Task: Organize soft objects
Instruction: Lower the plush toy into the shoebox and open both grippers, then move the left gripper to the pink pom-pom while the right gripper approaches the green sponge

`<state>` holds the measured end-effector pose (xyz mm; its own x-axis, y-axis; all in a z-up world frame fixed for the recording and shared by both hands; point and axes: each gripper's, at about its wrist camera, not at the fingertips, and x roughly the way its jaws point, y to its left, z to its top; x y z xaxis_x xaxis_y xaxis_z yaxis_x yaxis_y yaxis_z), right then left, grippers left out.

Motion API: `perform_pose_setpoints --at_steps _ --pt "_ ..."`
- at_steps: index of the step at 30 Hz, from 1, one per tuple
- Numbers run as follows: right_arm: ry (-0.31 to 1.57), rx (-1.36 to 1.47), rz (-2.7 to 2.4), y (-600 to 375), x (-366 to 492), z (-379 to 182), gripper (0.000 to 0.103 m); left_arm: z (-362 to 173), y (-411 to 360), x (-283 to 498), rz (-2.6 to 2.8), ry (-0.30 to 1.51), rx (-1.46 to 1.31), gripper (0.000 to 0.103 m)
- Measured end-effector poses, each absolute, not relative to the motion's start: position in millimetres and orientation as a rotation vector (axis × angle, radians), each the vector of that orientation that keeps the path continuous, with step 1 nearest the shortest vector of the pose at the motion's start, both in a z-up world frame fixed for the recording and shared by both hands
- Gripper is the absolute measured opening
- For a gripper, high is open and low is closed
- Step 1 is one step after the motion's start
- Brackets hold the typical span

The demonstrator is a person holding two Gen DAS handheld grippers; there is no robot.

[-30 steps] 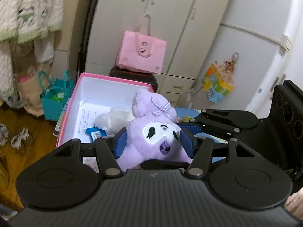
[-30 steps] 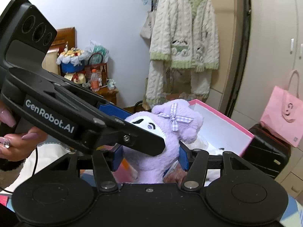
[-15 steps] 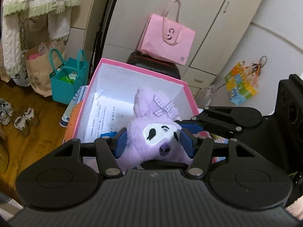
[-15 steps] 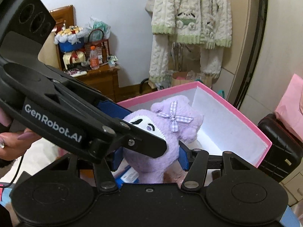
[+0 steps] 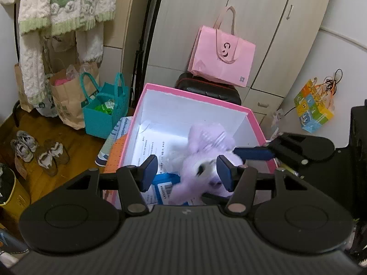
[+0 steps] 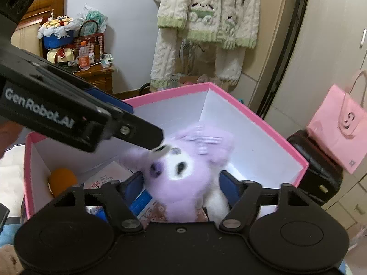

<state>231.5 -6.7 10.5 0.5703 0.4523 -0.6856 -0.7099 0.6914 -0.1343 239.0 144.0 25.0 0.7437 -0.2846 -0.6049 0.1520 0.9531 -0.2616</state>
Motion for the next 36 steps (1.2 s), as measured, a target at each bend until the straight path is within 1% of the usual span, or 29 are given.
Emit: perform_pose_setpoints --at_steps 1,2,8,12,19,29,36 --pt "0.653 -0.426 0.702 -8 228 13 0.086 27 145 237 -0.236 0.685 -0.193 0.056" --pt "0.645 -0.425 0.699 -10 226 15 0.086 29 146 232 -0.231 0.678 -0.184 0.056" --pt "0.632 -0.414 0.687 -21 205 29 0.086 39 142 212 -0.25 0.665 -0.144 0.056" --pt "0.62 -0.414 0.67 -31 188 37 0.086 47 135 197 -0.284 0.669 -0.112 0.059" --pt "0.608 -0.406 0.619 -56 159 51 0.086 60 122 167 -0.328 0.643 -0.065 0.06" --pt "0.613 -0.3 0.591 -106 134 68 0.086 76 90 131 -0.396 0.602 0.054 0.06" --pt "0.571 -0.215 0.573 -152 107 83 0.086 86 60 111 -0.472 0.594 0.1 0.06"
